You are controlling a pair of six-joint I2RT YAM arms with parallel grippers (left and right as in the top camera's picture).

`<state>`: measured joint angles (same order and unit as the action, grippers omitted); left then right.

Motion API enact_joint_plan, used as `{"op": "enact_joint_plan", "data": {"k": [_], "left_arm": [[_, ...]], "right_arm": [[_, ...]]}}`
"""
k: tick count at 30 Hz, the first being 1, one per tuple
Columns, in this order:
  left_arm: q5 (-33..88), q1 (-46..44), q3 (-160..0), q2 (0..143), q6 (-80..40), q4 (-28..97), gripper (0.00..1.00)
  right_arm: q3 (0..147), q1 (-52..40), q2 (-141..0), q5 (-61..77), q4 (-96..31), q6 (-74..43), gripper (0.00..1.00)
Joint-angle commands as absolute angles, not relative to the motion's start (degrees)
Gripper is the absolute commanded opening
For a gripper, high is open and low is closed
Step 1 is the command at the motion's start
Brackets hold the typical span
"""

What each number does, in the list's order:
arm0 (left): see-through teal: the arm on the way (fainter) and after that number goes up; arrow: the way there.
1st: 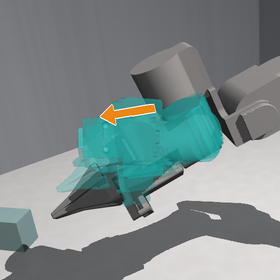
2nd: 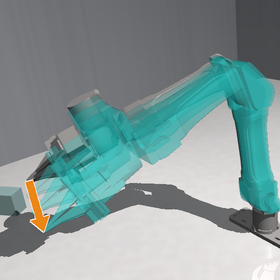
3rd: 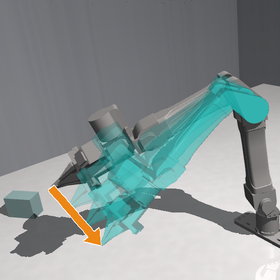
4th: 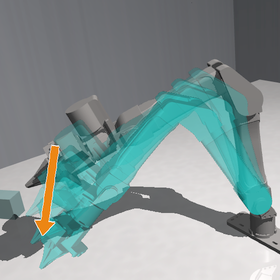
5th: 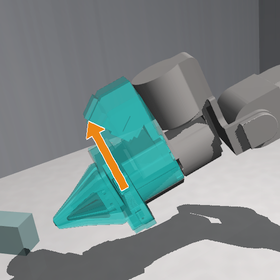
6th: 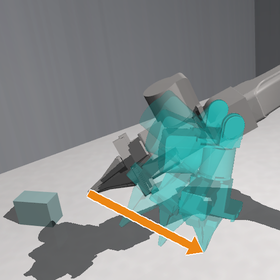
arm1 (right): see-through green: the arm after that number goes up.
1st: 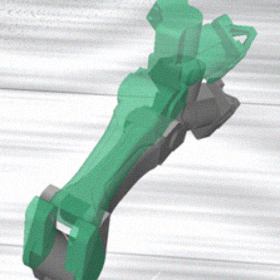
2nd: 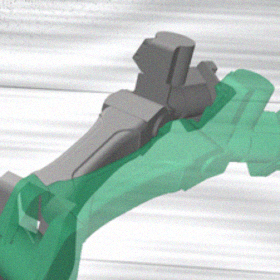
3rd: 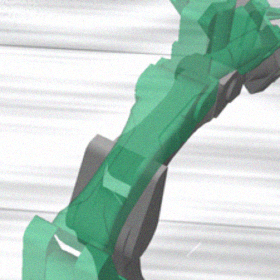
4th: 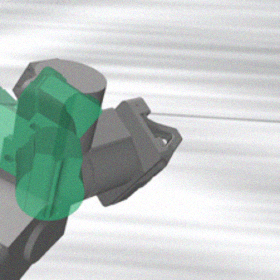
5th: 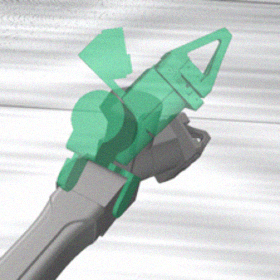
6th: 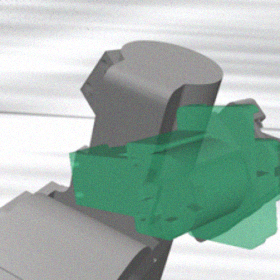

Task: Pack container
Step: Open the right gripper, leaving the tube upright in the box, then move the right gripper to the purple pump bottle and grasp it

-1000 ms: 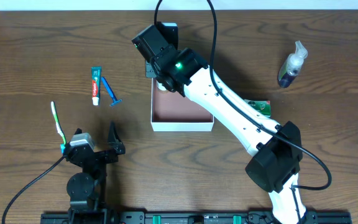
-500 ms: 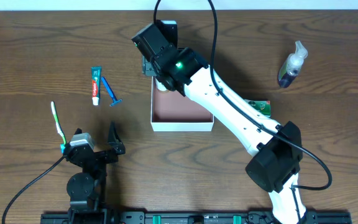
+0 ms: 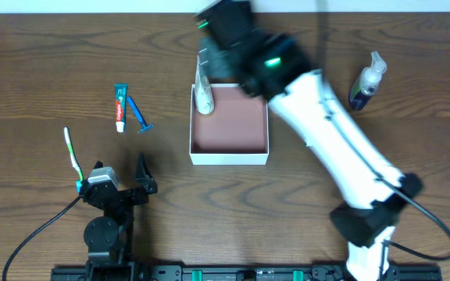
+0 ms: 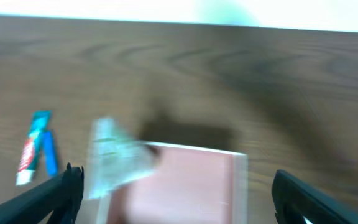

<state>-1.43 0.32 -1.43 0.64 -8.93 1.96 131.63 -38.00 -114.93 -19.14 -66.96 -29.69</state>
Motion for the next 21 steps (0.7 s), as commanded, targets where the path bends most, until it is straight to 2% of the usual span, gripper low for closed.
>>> {"op": "enact_joint_plan", "data": {"k": [1,8,16,21], "left_arm": [[-1.72,0.62,-0.23,0.60,-8.16,4.08,0.98],[-1.72,0.62,-0.23,0.60,-8.16,4.08,0.98],[-1.72,0.62,-0.23,0.60,-8.16,4.08,0.98],[-1.72,0.62,-0.23,0.60,-8.16,4.08,0.98]], "right_arm": [[133.19,-30.06,-111.00,-20.75,-70.61,-28.18,0.96],[132.60,-14.92,-110.69,-17.04,-78.81,-25.74,0.99],[129.97,-1.41,-110.74,-12.49,-79.59,-22.22,0.99],[125.56,4.47,-110.74,-5.45,-76.69,-10.98,0.99]]}}
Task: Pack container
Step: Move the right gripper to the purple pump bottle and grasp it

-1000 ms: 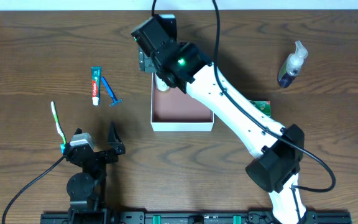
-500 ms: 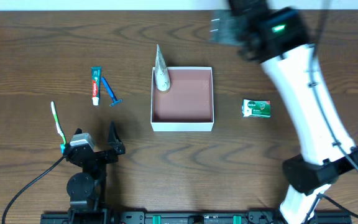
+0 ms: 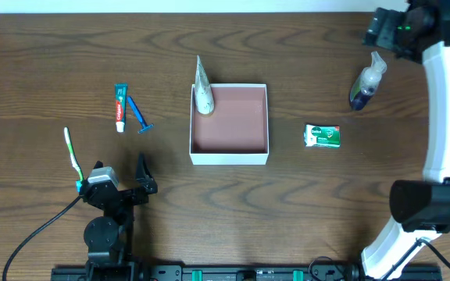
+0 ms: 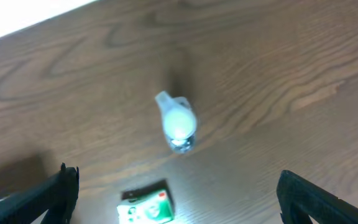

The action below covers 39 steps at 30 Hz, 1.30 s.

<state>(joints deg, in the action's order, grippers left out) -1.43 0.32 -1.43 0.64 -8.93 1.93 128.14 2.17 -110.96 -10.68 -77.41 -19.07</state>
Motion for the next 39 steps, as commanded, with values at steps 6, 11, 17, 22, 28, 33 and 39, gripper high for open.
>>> {"op": "enact_joint_plan", "data": {"k": [6,11,17,22,28,33,39], "left_arm": [[-1.72,0.62,-0.23,0.60,-8.16,4.05,0.98],[-1.72,0.62,-0.23,0.60,-8.16,4.08,0.98],[-1.72,0.62,-0.23,0.60,-8.16,4.08,0.98],[-1.72,0.62,-0.23,0.60,-8.16,4.08,0.98],[-1.69,0.62,-0.23,0.60,-8.16,4.08,0.98],[-1.72,0.62,-0.23,0.60,-8.16,4.08,0.98],[-1.72,0.62,-0.23,0.60,-8.16,4.08,0.98]], "right_arm": [[115.81,7.88,-110.74,0.69,-70.26,-3.53,0.98],[108.44,8.01,-110.74,3.57,-63.48,1.08,0.92],[101.27,7.97,-110.74,3.46,-55.92,3.38,0.85],[96.60,7.97,-110.74,3.46,-50.54,3.40,0.76],[93.67,7.97,-110.74,3.44,-46.50,3.49,0.63],[93.27,7.97,-110.74,3.22,-44.16,3.97,0.60],[93.27,7.97,-110.74,3.18,-41.93,4.89,0.60]]}}
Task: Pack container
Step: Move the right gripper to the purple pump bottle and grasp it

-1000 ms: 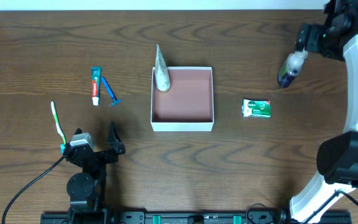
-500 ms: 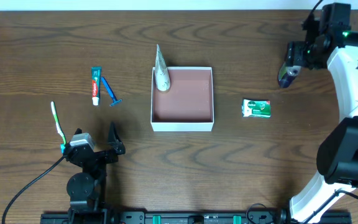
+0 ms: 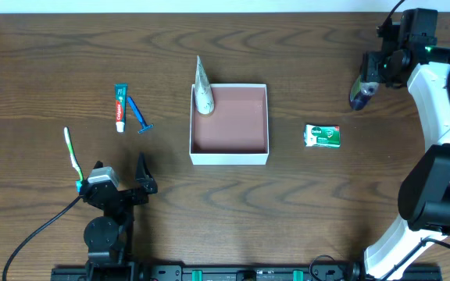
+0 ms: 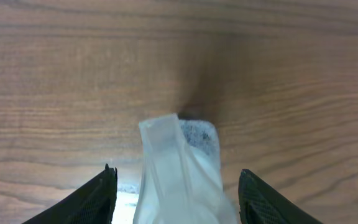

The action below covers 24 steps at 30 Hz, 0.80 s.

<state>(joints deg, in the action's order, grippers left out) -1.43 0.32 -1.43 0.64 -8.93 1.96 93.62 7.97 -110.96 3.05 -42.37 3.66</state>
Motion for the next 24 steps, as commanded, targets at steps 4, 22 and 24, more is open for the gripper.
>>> {"op": "enact_joint_plan", "data": {"k": [4,22,24], "left_arm": [[-1.69,0.62,-0.23,0.60,-8.16,4.08,0.98],[-1.72,0.62,-0.23,0.60,-8.16,4.08,0.98],[-1.72,0.62,-0.23,0.60,-8.16,4.08,0.98]], "right_arm": [[93.27,7.97,-110.74,3.22,-41.28,4.99,0.53],[93.32,7.66,-110.74,3.73,-40.51,4.78,0.07],[93.32,7.40,-110.59,3.86,-40.49,4.78,0.06]]}}
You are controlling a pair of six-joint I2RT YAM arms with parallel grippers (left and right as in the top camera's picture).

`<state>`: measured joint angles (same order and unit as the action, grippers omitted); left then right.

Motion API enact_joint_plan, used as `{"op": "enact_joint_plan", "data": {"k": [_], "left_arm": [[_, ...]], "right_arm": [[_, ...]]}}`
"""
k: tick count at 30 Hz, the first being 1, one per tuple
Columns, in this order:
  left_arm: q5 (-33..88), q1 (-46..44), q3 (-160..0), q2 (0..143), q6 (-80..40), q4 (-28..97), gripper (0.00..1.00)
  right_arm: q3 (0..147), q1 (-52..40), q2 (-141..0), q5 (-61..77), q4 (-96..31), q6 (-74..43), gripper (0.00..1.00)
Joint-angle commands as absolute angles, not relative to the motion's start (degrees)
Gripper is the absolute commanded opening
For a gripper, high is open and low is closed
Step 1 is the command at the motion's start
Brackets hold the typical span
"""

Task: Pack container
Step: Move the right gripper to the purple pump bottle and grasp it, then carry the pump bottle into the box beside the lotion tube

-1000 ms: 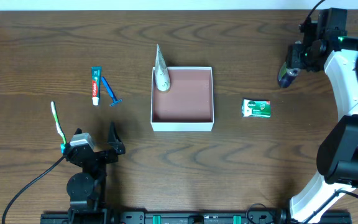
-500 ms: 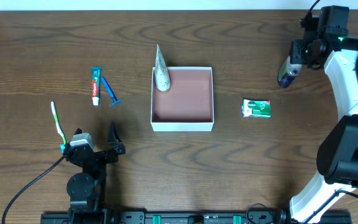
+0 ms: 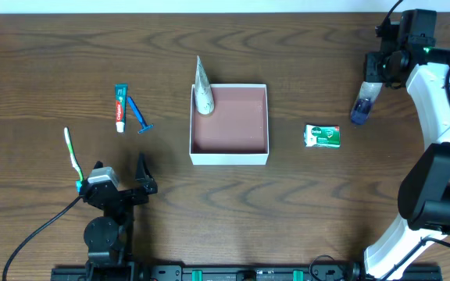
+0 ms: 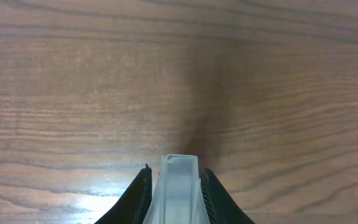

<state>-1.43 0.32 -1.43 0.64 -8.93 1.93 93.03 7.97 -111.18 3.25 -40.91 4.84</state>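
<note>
The white box point(image 3: 262, 125) with a pink floor stands mid-table, and a pale tube point(image 3: 202, 90) leans over its far left rim. At the far right my right gripper point(image 3: 373, 76) is shut on the clear pump top of the blue spray bottle point(image 3: 358, 110). In the right wrist view the clear top point(image 4: 179, 186) fills the gap of the right gripper point(image 4: 176, 171), both black fingers point(image 4: 140, 186) pressed on it. A green soap packet point(image 3: 322, 135) lies right of the box. My left gripper point(image 3: 144, 178) rests near the front left, open and holding nothing.
Left of the box lie a toothpaste tube point(image 3: 119, 107), a blue razor point(image 3: 140, 115) and a green-and-white toothbrush point(image 3: 73, 154). The right arm's white links point(image 3: 444, 101) run along the table's right side.
The right jaws stood apart on either side of the bottle's top; now they are shut on it. In the overhead view the bottle's blue base sits a little nearer the front.
The right gripper was open over the box's far left corner beside the leaning tube. Then it was open over the far right, above the spray bottle. Then its jaws flanked the bottle's top, and now they grip it. The left arm stayed put.
</note>
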Motion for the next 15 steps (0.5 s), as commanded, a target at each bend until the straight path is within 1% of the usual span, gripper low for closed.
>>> {"op": "enact_joint_plan", "data": {"k": [1,4,6,9,15], "left_arm": [[-1.72,0.62,-0.23,0.60,-8.16,4.08,0.98],[-1.72,0.62,-0.23,0.60,-8.16,4.08,0.98],[-1.72,0.62,-0.23,0.60,-8.16,4.08,0.98],[-1.72,0.62,-0.23,0.60,-8.16,4.08,0.98],[-1.72,0.62,-0.23,0.60,-8.16,4.08,0.98]], "right_arm": [[93.34,7.20,-110.48,4.12,-40.47,4.80,0.05],[93.86,6.66,-109.89,5.54,-40.47,4.82,0.04],[94.65,6.00,-109.01,7.25,-40.49,4.91,0.01],[95.88,4.23,-106.72,11.09,-40.51,6.96,0.01],[97.71,-2.96,-99.07,12.45,-39.72,7.42,0.01]]}}
